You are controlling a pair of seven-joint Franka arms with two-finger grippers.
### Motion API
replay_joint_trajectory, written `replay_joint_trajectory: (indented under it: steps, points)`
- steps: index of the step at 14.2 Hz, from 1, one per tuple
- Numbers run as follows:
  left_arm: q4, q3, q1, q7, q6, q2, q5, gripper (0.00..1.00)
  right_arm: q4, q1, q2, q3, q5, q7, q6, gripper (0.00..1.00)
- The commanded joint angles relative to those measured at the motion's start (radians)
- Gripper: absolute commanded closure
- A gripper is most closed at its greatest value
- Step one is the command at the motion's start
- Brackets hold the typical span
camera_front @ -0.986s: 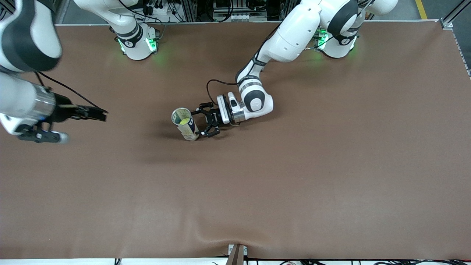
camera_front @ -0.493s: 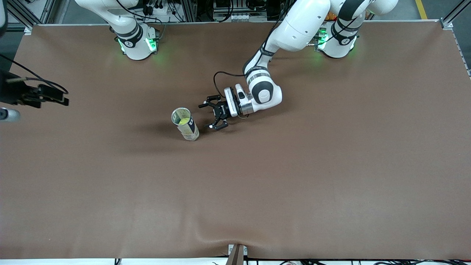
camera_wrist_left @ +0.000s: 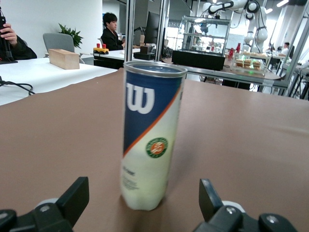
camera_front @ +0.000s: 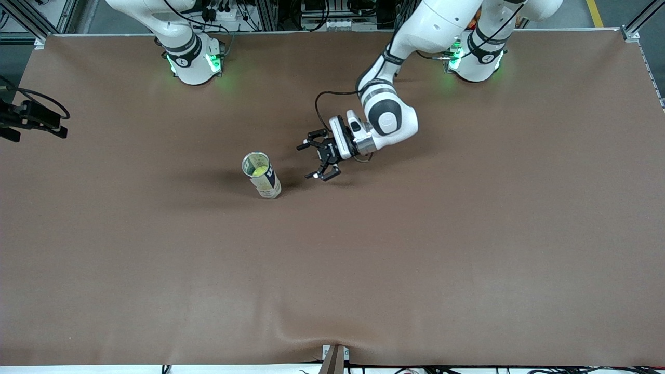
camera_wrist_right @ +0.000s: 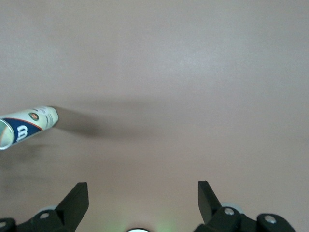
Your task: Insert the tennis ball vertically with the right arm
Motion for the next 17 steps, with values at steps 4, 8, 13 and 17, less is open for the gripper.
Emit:
replay_joint_trajectory:
  steps: [4,8,13,17]
  points:
    - [-0.027,-0.016,0.171,-0.151,-0.008,-0.032,0.338,0.0,-0.099,-0.015,-0.065,0.064,-0.023,0.107,0.085,0.0]
    - [-0.004,-0.016,0.279,-0.297,-0.089,-0.026,0.575,0.0,-0.078,-0.018,-0.055,0.072,-0.023,0.07,0.075,0.0]
    - [0.101,-0.016,0.48,-0.524,-0.287,0.005,0.952,0.0,-0.065,-0.028,-0.048,0.064,-0.025,0.011,0.075,0.0]
    - [0.245,-0.016,0.617,-0.786,-0.428,0.011,1.296,0.0,-0.065,-0.028,-0.048,0.064,-0.025,0.039,0.074,0.0]
